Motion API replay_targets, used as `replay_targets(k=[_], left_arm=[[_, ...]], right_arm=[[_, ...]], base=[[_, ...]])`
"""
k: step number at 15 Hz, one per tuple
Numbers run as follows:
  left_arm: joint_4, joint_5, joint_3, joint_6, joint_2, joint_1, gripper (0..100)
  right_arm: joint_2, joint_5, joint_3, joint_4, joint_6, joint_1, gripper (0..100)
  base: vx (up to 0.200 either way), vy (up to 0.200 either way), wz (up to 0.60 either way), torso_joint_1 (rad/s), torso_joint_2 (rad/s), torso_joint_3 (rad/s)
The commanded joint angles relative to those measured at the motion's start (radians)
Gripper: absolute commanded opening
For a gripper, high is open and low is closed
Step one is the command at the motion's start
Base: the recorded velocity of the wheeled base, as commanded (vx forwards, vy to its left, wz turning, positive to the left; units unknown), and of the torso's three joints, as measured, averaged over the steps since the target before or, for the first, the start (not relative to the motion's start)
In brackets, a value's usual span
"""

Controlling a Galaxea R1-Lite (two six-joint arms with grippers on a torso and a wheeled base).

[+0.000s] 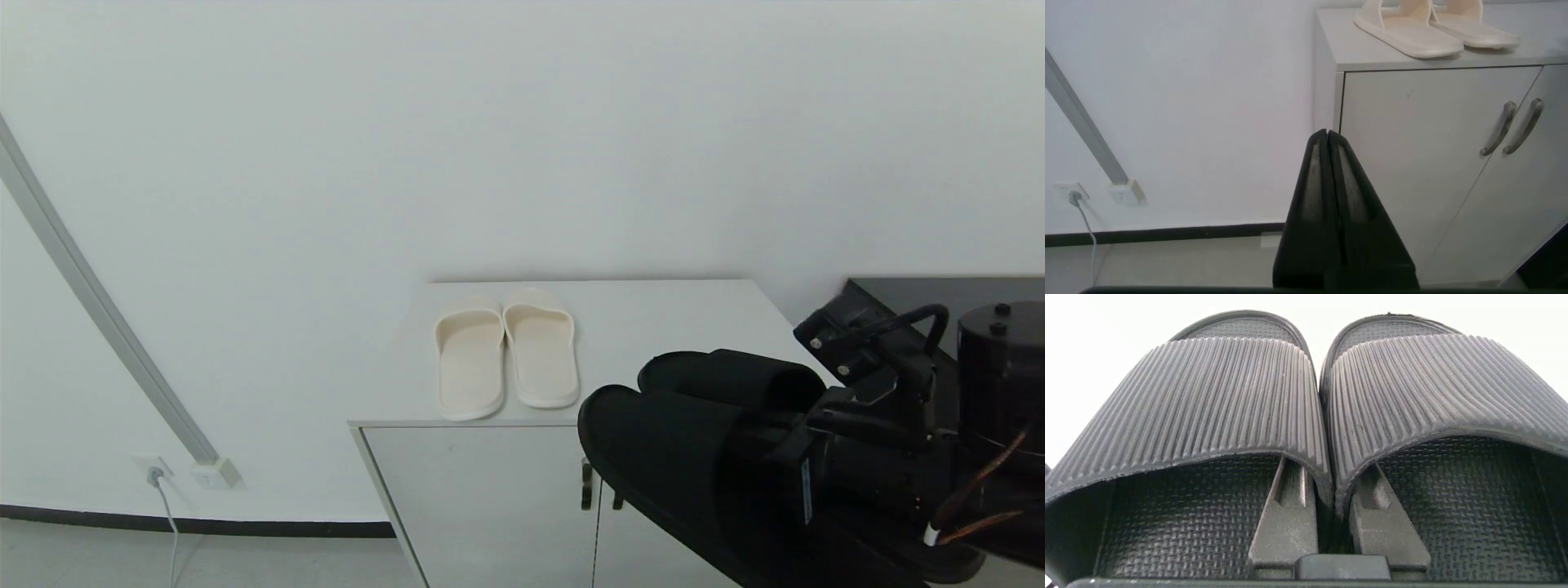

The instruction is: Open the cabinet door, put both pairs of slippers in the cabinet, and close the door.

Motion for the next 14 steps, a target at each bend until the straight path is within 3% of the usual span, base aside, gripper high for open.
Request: replay_targets(k=[1, 4, 13, 14], left_arm=[[0.000, 0.000, 0.000, 0.000, 0.001, 0.001, 0], [0.000, 0.000, 0.000, 0.000, 0.001, 0.001, 0], [0.000, 0.000, 0.000, 0.000, 0.001, 0.001, 0], [0.000, 0.000, 0.000, 0.000, 0.001, 0.001, 0]], right_arm=[[-0.031, 0.003, 0.014, -0.001, -0.001, 0.024, 0], [-0.033, 0.003, 0.018, -0.002, -0.001, 0.038, 0], [-0.023, 0.000, 0.026, 0.001, -0.004, 0.047, 0], [-0.023, 0.000, 0.026, 0.002, -0.004, 0.050, 0]], base=[[0.000, 0.000, 0.00, 0.000, 0.00, 0.000], [0.000, 0.000, 0.00, 0.000, 0.00, 0.000], [-0.200, 0.000, 0.00, 0.001, 0.00, 0.002], [0.000, 0.000, 0.00, 0.000, 0.00, 0.000]])
